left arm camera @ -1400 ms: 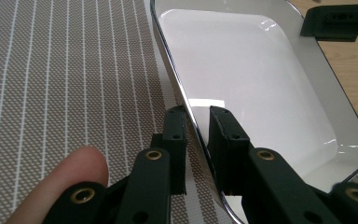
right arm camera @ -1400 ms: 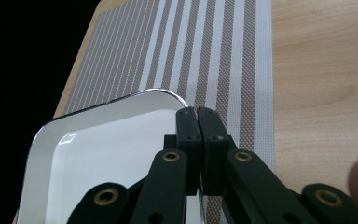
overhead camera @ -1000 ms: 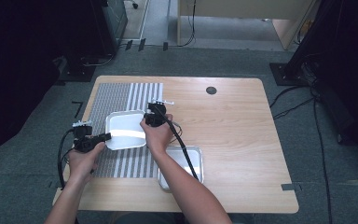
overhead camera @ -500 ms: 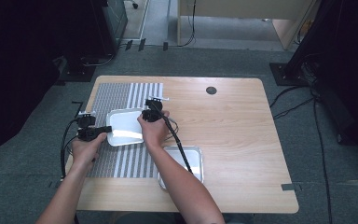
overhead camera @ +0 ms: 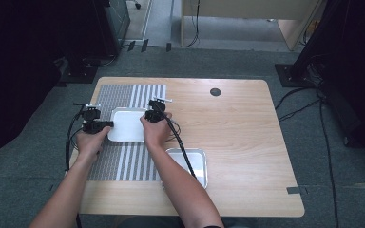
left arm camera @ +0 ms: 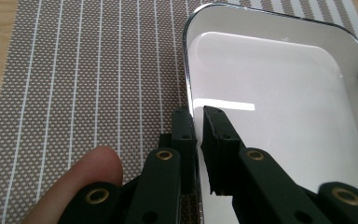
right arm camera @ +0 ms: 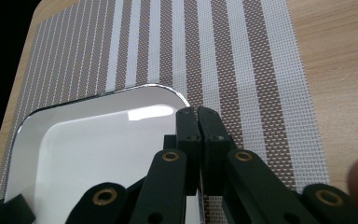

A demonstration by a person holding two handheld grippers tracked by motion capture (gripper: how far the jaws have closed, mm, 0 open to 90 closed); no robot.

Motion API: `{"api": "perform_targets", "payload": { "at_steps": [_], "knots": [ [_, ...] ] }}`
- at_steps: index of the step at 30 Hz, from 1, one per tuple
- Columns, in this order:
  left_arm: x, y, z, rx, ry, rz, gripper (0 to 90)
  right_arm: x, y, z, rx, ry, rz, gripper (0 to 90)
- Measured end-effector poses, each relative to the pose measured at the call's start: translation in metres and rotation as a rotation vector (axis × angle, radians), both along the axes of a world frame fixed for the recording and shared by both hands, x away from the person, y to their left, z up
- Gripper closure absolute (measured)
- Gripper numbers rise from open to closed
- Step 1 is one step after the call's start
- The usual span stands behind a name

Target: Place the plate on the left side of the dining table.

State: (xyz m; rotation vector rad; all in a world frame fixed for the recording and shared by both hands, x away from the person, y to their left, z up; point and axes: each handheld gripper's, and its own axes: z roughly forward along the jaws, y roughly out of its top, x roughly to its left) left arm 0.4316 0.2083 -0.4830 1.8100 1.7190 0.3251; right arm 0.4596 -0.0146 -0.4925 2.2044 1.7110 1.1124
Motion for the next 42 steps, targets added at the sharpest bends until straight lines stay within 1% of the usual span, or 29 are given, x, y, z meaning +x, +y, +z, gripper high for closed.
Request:
{"api": "perform_targets", "payload": {
  "at_steps": [1,3,6,7,9,10,16,19,21,24,26,28,30,34,35,36,38,40,42],
  "knots": [
    [0.002,0.001,-0.001,-0.001,0.002,0.004,84.1,0.000,0.000,0.001,0.006,0.005,-0.006,89.5],
    [0.006,0.003,-0.002,-0.002,0.007,0.014,84.2,0.001,0.001,0.001,0.007,-0.003,0.001,89.5],
    [0.011,0.006,-0.005,-0.030,0.012,0.038,85.0,0.004,0.002,0.002,0.014,-0.010,0.011,89.6],
    [0.012,0.006,-0.007,-0.031,0.017,0.042,85.2,0.005,0.002,0.002,0.015,-0.010,0.014,89.5],
    [0.013,0.005,-0.008,-0.034,0.021,0.048,85.3,0.007,0.003,0.000,0.002,-0.012,0.012,89.5],
    [0.013,0.005,-0.008,-0.036,0.020,0.051,85.4,0.007,0.003,0.000,0.005,-0.007,0.008,89.5],
    [0.014,0.006,-0.010,-0.031,0.024,0.051,85.7,0.009,0.002,-0.005,0.013,0.002,0.017,89.4],
    [0.013,0.004,-0.010,-0.018,0.024,0.054,85.8,0.008,0.002,-0.007,0.025,0.010,0.013,89.3],
    [0.013,0.003,-0.009,-0.009,0.025,0.055,85.7,0.008,0.002,-0.008,0.018,0.005,0.018,89.2],
    [0.012,0.003,-0.009,-0.011,0.028,0.054,85.1,0.008,0.001,-0.007,0.027,0.008,0.026,87.6],
    [0.011,0.003,-0.009,-0.011,0.022,0.046,82.6,0.008,0.000,-0.006,0.018,-0.005,0.028,84.3],
    [0.011,0.003,-0.008,-0.014,0.017,0.044,80.2,0.007,-0.001,-0.004,0.016,-0.032,0.030,80.3],
    [0.009,0.004,-0.006,-0.017,0.014,0.039,77.7,0.006,-0.003,-0.003,0.013,-0.044,0.031,76.4],
    [0.006,0.010,0.001,-0.040,0.006,0.041,67.2,0.006,-0.012,0.001,0.030,-0.065,0.030,66.4],
    [0.005,0.011,0.003,-0.045,-0.004,0.043,65.7,0.005,-0.014,0.004,0.038,-0.078,0.030,64.9],
    [0.004,0.012,0.005,-0.043,-0.011,0.043,63.6,0.004,-0.017,0.007,0.034,-0.097,0.035,63.0],
    [0.000,0.013,0.010,-0.039,-0.033,0.052,58.0,0.002,-0.021,0.011,0.026,-0.118,0.035,60.7],
    [-0.004,0.014,0.015,-0.053,-0.060,0.049,52.6,-0.001,-0.027,0.015,0.036,-0.130,0.026,59.1],
    [-0.010,0.016,0.019,-0.066,-0.090,0.055,49.0,-0.004,-0.032,0.018,0.027,-0.153,0.017,55.6]
  ]
}}
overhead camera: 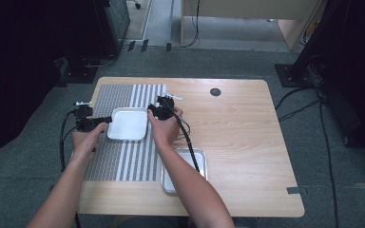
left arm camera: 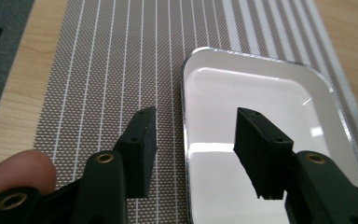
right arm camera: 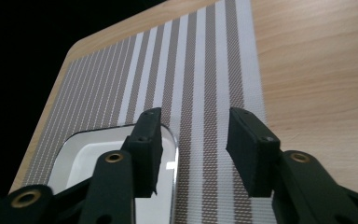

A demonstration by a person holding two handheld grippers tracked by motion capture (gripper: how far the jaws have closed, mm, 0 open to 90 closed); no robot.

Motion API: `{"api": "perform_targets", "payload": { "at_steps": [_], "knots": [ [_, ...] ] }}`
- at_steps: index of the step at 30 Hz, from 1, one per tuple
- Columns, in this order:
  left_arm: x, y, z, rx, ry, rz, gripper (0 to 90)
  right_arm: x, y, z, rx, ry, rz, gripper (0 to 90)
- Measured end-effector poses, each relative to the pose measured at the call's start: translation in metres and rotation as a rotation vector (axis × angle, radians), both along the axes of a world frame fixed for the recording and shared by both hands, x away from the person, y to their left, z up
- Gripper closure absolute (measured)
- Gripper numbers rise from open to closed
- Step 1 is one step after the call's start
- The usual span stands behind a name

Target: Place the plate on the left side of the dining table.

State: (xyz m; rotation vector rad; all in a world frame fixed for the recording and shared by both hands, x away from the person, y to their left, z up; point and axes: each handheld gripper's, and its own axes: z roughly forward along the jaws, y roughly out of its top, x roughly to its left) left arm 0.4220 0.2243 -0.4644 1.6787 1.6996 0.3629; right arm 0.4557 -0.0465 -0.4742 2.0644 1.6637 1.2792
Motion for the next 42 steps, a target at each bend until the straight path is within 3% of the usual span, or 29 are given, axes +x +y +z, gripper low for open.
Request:
{"api": "perform_targets", "payload": {
  "at_steps": [5,8,12,15,20,30,34,42],
  "knots": [
    [-0.013,0.002,0.003,-0.048,-0.031,-0.004,40.1,-0.006,-0.012,0.006,0.030,-0.064,0.073,48.5],
    [-0.022,0.000,0.005,-0.065,-0.059,-0.014,37.9,-0.010,-0.018,0.009,-0.051,-0.069,0.123,46.8],
    [-0.033,-0.004,0.009,-0.077,-0.089,-0.020,36.9,-0.016,-0.029,0.014,-0.103,-0.080,0.146,37.9],
    [-0.041,-0.007,0.014,-0.075,-0.120,-0.041,31.4,-0.023,-0.041,0.018,-0.117,-0.133,0.175,33.6],
    [-0.056,-0.014,0.021,-0.109,-0.183,-0.097,22.4,-0.033,-0.051,0.020,-0.147,-0.147,0.231,31.9],
    [-0.079,-0.016,0.022,-0.100,-0.219,-0.111,14.8,-0.054,-0.068,0.028,-0.178,-0.185,0.281,28.7],
    [-0.088,-0.016,0.019,-0.072,-0.223,-0.113,14.2,-0.063,-0.074,0.032,-0.189,-0.205,0.308,26.9],
    [-0.104,-0.011,0.014,-0.076,-0.232,-0.114,14.0,-0.078,-0.089,0.035,-0.203,-0.215,0.316,25.8]
  ]
}}
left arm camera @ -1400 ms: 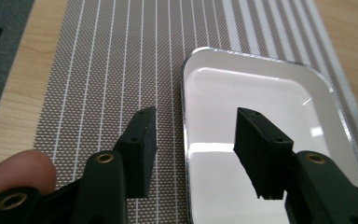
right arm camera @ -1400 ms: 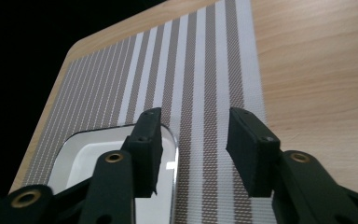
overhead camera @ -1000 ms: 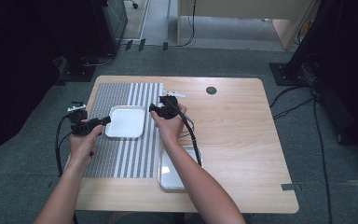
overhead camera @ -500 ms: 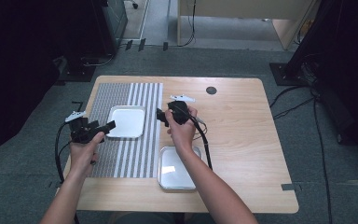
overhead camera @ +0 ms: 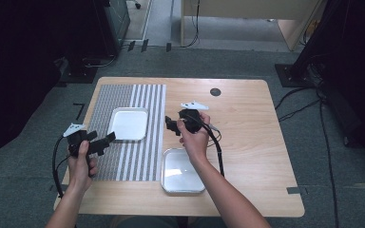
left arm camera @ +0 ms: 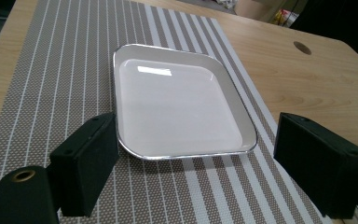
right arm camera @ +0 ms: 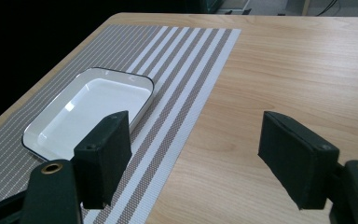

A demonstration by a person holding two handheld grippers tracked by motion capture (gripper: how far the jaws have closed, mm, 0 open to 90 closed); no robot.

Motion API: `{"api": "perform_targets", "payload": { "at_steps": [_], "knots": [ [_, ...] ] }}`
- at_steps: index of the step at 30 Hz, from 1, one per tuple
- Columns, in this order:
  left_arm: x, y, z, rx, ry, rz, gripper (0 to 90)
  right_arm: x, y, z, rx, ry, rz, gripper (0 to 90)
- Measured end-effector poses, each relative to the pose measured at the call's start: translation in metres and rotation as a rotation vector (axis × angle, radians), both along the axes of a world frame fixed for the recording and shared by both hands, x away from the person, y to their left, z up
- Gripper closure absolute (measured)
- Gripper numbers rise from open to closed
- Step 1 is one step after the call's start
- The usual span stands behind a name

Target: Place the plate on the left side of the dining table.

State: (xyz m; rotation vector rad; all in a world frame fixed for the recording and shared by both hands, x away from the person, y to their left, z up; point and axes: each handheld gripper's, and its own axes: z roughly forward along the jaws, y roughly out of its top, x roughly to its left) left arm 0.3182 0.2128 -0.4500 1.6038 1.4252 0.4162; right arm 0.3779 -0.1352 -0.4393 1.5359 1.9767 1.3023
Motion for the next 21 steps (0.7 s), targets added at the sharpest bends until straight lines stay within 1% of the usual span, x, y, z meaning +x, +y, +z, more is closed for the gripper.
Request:
{"api": "perform_targets", "payload": {
  "at_steps": [2,4,9,10,13,15,19,21],
  "knots": [
    [-0.004,0.000,0.000,0.002,-0.004,0.002,13.9,-0.003,-0.004,0.000,0.004,0.000,0.000,25.8],
    [-0.009,0.002,0.000,0.006,-0.021,0.007,13.9,-0.007,-0.009,0.000,0.006,-0.004,-0.002,25.9],
    [-0.015,0.008,0.001,0.023,-0.022,0.014,14.0,-0.013,-0.020,-0.002,0.011,-0.002,-0.008,25.9],
    [-0.017,0.009,0.002,0.031,-0.022,0.013,14.0,-0.015,-0.022,-0.002,0.012,-0.002,-0.010,25.9],
    [-0.024,0.010,0.001,0.036,-0.027,0.012,14.0,-0.019,-0.028,-0.001,0.006,-0.011,-0.021,26.0],
    [-0.029,0.010,-0.001,0.034,-0.028,0.013,14.0,-0.022,-0.034,-0.001,0.007,-0.016,-0.028,26.0],
    [-0.038,0.009,-0.008,0.052,-0.015,-0.004,14.0,-0.027,-0.043,-0.001,0.008,-0.018,-0.037,26.0],
    [-0.041,0.008,-0.010,0.059,-0.015,0.001,14.0,-0.030,-0.048,-0.001,0.008,-0.018,-0.041,26.1]
  ]
}}
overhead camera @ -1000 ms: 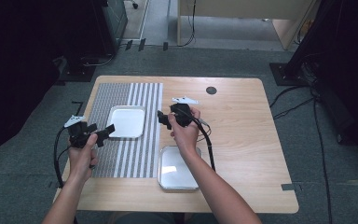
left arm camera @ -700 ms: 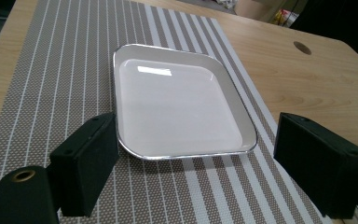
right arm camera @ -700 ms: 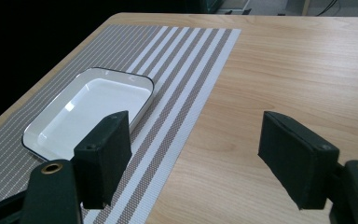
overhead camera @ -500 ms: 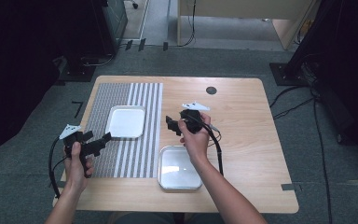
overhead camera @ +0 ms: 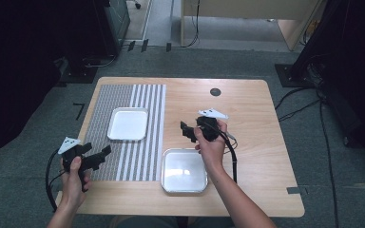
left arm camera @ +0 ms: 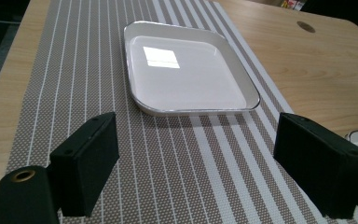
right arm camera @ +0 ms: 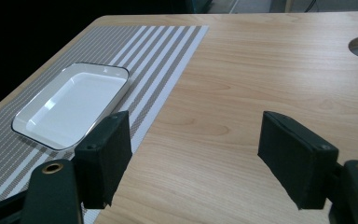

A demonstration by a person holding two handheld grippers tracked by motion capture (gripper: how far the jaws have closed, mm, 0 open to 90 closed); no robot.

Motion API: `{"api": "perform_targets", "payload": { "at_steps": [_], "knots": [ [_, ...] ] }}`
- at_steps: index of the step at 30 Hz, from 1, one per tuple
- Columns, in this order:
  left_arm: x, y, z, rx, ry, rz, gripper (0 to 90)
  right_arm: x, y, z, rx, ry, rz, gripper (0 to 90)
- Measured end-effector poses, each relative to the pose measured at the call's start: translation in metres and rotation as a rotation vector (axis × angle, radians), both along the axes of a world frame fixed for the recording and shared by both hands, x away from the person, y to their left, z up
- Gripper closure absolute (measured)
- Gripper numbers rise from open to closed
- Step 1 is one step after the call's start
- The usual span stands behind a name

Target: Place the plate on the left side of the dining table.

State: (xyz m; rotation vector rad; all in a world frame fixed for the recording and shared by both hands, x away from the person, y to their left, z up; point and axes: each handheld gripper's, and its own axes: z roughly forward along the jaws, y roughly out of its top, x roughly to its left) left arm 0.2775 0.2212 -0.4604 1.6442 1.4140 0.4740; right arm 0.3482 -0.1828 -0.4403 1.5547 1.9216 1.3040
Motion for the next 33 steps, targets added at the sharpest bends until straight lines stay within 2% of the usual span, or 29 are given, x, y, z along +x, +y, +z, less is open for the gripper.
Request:
{"api": "perform_targets", "payload": {
  "at_steps": [7,10,21,24,33],
  "knots": [
    [-0.009,0.003,-0.002,0.022,-0.017,0.013,14.0,-0.010,-0.015,-0.003,-0.007,0.000,-0.015,26.1],
    [-0.013,0.006,-0.003,0.018,-0.022,0.021,14.0,-0.015,-0.022,-0.004,-0.004,-0.002,-0.022,26.1],
    [-0.026,0.015,-0.009,0.040,-0.027,0.033,14.0,-0.033,-0.053,-0.010,0.004,0.002,-0.061,26.3],
    [-0.028,0.014,-0.011,0.044,-0.031,0.031,14.0,-0.037,-0.062,-0.012,0.000,0.004,-0.075,26.4],
    [-0.032,0.007,-0.021,0.091,-0.039,0.038,13.9,-0.052,-0.091,-0.021,0.011,0.015,-0.120,26.4]
  ]
}}
